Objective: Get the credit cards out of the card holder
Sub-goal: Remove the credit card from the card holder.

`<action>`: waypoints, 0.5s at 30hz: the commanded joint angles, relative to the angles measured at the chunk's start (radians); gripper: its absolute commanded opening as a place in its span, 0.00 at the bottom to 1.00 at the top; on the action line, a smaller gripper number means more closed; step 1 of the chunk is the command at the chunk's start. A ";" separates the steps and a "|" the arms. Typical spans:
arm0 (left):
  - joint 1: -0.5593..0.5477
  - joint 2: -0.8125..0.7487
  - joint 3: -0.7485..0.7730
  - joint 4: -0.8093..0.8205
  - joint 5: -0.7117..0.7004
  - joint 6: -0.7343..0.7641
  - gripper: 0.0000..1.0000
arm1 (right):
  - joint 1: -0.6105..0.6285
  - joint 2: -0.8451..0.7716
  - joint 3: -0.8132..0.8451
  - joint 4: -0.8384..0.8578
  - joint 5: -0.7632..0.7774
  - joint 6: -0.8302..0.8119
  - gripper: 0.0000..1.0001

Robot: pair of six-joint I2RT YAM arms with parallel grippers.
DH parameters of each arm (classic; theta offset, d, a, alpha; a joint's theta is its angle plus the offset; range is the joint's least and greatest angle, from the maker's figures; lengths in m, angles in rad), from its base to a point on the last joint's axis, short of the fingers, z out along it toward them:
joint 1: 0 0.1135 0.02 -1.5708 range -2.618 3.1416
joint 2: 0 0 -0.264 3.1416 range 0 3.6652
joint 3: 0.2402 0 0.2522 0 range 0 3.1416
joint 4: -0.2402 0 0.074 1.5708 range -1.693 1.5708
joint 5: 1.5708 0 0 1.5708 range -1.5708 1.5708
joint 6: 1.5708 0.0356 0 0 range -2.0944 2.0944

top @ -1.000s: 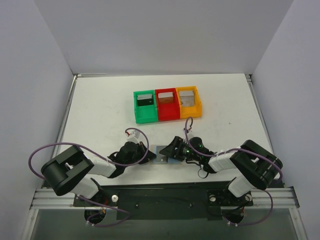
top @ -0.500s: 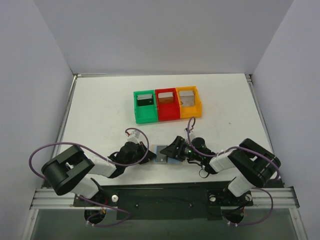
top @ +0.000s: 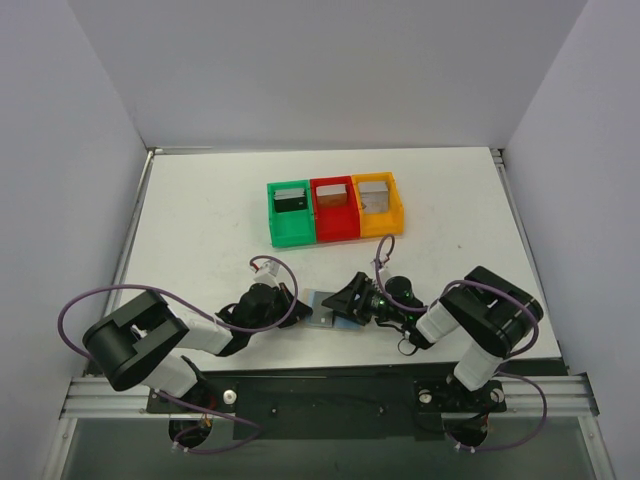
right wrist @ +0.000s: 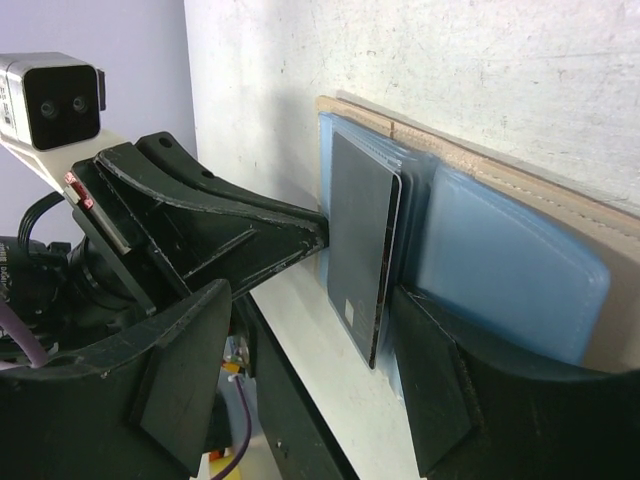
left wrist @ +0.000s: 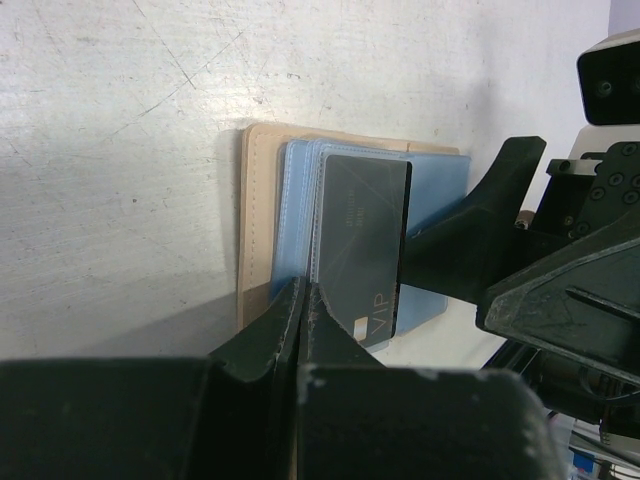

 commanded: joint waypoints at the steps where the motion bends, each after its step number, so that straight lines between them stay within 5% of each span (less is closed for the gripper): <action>1: -0.018 0.006 -0.006 -0.079 0.029 0.013 0.00 | 0.023 -0.038 -0.009 0.143 -0.063 -0.007 0.60; 15: -0.018 0.005 -0.001 -0.085 0.008 0.016 0.00 | 0.023 -0.068 -0.021 0.118 -0.059 -0.021 0.58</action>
